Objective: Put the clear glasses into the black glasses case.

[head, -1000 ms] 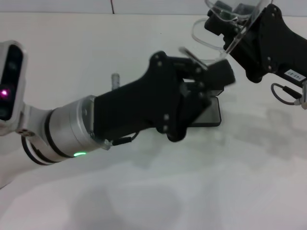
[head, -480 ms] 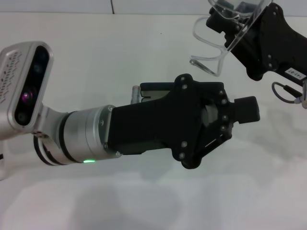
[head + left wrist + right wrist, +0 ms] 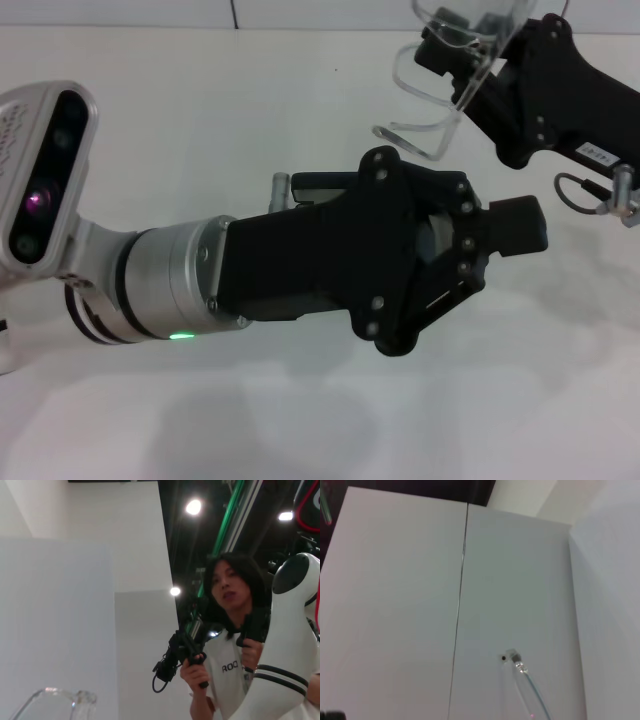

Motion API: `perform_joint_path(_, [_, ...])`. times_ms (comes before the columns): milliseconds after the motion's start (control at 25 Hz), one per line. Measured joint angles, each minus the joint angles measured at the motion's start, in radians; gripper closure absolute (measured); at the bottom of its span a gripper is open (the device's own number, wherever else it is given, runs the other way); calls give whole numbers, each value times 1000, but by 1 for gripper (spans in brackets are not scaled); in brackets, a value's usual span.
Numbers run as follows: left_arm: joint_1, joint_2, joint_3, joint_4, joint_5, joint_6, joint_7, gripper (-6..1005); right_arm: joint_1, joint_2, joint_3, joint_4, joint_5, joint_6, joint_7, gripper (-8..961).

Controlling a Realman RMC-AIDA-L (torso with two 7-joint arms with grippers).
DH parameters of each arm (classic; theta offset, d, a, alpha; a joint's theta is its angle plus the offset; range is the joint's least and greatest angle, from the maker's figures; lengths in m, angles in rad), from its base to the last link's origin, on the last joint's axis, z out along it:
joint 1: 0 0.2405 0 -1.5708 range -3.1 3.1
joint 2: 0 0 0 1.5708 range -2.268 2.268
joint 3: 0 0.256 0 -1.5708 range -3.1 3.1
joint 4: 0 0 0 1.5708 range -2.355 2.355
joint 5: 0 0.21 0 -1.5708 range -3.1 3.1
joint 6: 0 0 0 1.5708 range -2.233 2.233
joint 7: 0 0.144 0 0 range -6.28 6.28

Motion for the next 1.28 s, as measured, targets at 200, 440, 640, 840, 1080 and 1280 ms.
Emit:
perform_joint_path(200, [-5,-3,1,-9,-29,-15,-17,967,8,0,-7,0,-1,46,0,839])
perform_joint_path(440, [-9,-3,-3,-13,-45,-34,-35,967,15,0,-39,-4,-3,71,-1,840])
perform_joint_path(640, [-11,-5,0,-14,-57,-52,-46,967,17,0,-67,-17,-1,92,-1,839])
perform_joint_path(840, [-11,-5,2,-13,-61,-57,-49,967,18,0,-107,-35,1,114,-1,839])
perform_joint_path(1080, [-4,-5,3,-14,-66,-59,-49,967,18,0,-146,-63,1,150,-1,839])
perform_joint_path(1280, [-3,-5,2,-15,-66,-59,-49,967,19,0,-156,-66,0,156,-1,840])
